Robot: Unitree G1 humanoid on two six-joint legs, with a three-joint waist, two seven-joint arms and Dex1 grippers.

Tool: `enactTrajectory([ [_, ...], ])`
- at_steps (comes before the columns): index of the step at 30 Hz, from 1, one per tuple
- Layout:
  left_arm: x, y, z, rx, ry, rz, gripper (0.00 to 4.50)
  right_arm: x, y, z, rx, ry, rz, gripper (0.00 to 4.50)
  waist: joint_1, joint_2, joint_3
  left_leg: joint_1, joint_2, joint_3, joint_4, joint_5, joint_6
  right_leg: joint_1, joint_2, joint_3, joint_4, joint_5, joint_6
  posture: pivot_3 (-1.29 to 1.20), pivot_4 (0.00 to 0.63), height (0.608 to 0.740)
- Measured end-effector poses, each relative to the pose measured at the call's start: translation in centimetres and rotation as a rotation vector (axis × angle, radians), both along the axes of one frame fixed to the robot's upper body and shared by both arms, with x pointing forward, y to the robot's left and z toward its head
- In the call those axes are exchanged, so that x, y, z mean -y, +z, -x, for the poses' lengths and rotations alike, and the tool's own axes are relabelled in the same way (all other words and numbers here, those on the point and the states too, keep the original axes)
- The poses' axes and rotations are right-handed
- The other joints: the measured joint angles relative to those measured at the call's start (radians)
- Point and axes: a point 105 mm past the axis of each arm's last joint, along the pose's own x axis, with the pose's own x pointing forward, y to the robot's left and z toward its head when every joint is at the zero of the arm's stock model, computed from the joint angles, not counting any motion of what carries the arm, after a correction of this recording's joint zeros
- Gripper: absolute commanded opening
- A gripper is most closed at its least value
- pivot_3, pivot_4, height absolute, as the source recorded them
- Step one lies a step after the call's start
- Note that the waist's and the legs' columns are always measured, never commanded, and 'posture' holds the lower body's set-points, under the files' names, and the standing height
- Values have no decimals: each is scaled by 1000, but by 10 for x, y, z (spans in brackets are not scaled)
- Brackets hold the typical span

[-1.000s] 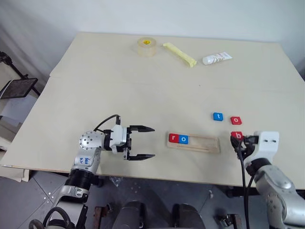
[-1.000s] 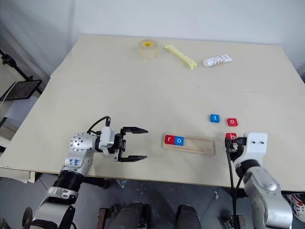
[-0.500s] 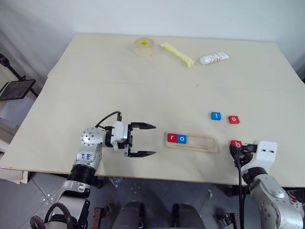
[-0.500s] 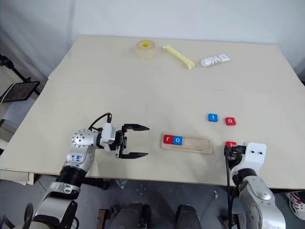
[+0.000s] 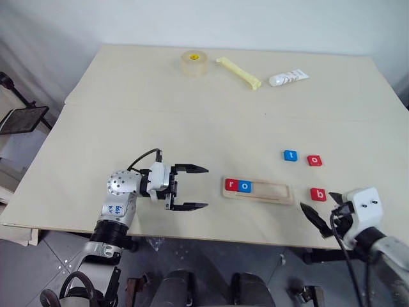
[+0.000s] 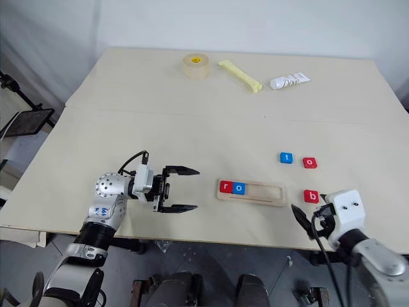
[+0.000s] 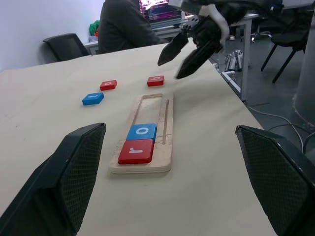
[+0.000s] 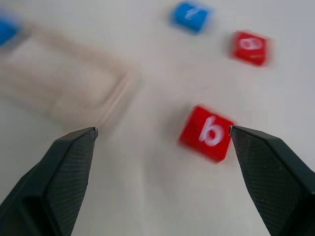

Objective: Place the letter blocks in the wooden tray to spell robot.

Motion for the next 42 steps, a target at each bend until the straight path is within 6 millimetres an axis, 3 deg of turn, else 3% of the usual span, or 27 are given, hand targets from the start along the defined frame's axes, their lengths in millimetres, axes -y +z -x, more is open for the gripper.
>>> enactTrajectory([
  [5, -1, 1, 1, 1, -10, 2, 4500, 22, 23, -16, -71, 199, 123, 4473, -2, -1, 0, 0, 2, 0, 0, 0, 0, 1, 0, -2, 0, 0, 0, 0, 150, 740],
  [8, -2, 1, 2, -2, -18, 6, 4500, 31, 19, -23, -130, 283, 179, 4473, 0, -1, 0, 0, 1, -1, 0, 0, 0, 1, 0, -3, 0, 0, 0, 0, 150, 740],
  [20, -15, 0, 9, -26, -13, -8, 4500, 31, -3, -58, -247, 489, 266, 4473, 1, -1, 0, -2, 1, -3, 2, 0, 0, 1, -2, -9, -1, 0, 0, 0, 150, 740],
  [29, -15, 0, 9, -23, -5, -4, 4500, 28, -4, -61, -256, 531, 277, 1504, -1, -1, 0, -2, 1, -4, 2, 0, 0, 1, -2, -9, 0, 0, 0, 0, 150, 740],
  [36, -14, -1, 9, -25, -5, 2, 4500, 22, 7, -65, -242, 450, 272, 1463, 0, -1, 0, -3, 1, -4, 2, 0, 0, 0, -2, -9, 0, 0, 0, 0, 150, 740],
  [42, -12, 2, 7, -15, -9, 6, 4500, -2, 44, -60, -184, 478, 302, 1463, 1, -1, 1, -3, 1, -5, 2, 0, -1, 0, -2, -9, 0, 0, 0, 0, 150, 740],
])
